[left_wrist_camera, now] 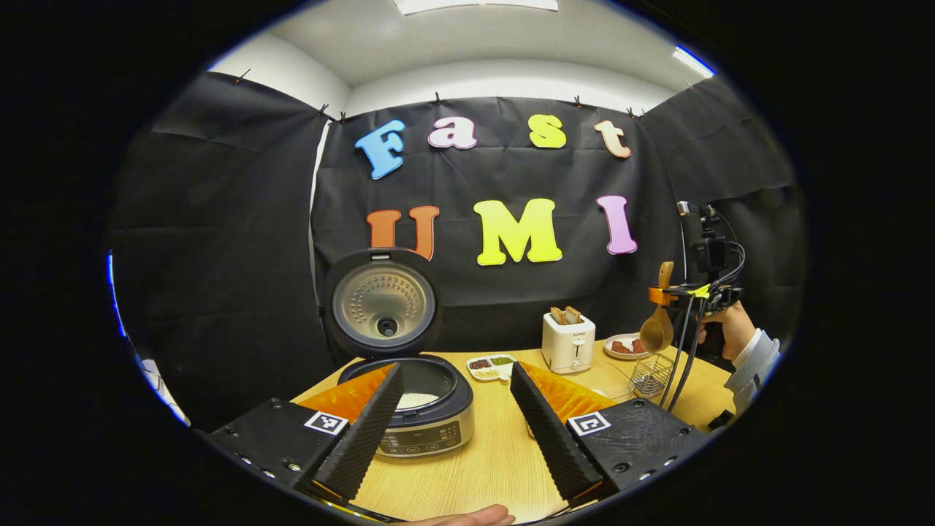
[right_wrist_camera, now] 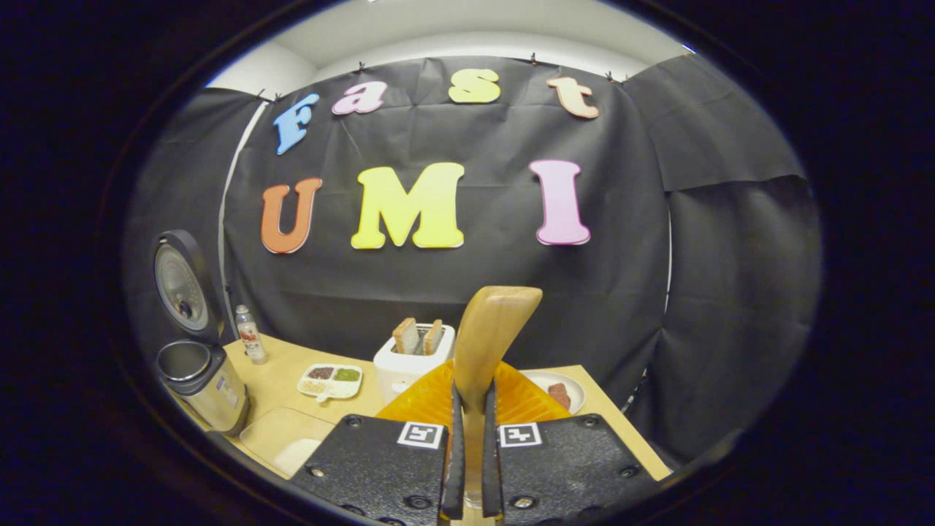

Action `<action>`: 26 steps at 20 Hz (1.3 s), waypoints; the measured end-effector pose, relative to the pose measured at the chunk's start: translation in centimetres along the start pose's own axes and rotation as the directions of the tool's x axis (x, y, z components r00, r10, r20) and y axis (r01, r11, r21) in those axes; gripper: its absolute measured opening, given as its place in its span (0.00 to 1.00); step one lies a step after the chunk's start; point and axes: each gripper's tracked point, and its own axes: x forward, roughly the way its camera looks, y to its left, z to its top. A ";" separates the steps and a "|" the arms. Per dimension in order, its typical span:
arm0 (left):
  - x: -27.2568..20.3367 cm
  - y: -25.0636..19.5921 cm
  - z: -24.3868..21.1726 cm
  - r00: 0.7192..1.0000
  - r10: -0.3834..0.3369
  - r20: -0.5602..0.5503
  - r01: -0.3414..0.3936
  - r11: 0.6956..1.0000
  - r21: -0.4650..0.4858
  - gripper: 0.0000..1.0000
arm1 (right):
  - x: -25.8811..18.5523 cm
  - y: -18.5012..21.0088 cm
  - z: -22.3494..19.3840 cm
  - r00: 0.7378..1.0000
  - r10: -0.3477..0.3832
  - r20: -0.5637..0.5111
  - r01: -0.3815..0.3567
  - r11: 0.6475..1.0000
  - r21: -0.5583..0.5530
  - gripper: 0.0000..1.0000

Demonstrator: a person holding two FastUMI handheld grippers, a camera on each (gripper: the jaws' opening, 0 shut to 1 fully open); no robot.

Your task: Close the left gripper, press the button to open the rice cooker; take a wooden spoon from the chopstick holder with the right hand, scoop a spoonful of rice and pour it into the rice cooker, then put the wooden spoon back into the chopstick holder.

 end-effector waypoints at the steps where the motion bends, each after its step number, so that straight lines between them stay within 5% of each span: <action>1: 0.1 0.1 0.0 1.000 0.000 -0.001 0.000 1.000 0.001 0.94 | 0.3 -0.6 -0.7 1.000 -0.007 -0.012 0.008 1.000 0.015 0.15; 8: 0.2 -0.2 -0.2 1.000 0.001 -0.012 0.000 1.000 0.005 0.96 | 1.3 -2.1 -4.1 0.999 -0.015 -0.043 0.020 0.993 0.114 0.19; 12: 0.0 -0.5 -0.2 1.000 0.005 -0.014 -0.005 1.000 0.007 0.96 | 1.2 -5.4 -4.4 0.990 -0.143 -0.021 0.144 0.985 0.095 0.49; 13: 0.0 -0.4 -0.1 1.000 0.006 -0.013 -0.006 1.000 0.006 0.96 | 0.5 -5.6 -3.9 0.988 -0.154 -0.006 0.154 0.985 0.081 0.76; 16: 0.4 -0.4 0.1 1.000 0.009 -0.009 -0.009 1.000 0.004 0.96 | -0.8 -6.2 -2.1 0.981 -0.191 0.023 0.190 0.981 0.040 1.00; 26: 2.4 1.4 1.5 1.000 0.022 0.000 -0.022 0.999 -0.044 0.96 | -7.7 -3.6 1.3 0.985 -0.170 0.015 0.168 0.983 0.075 1.00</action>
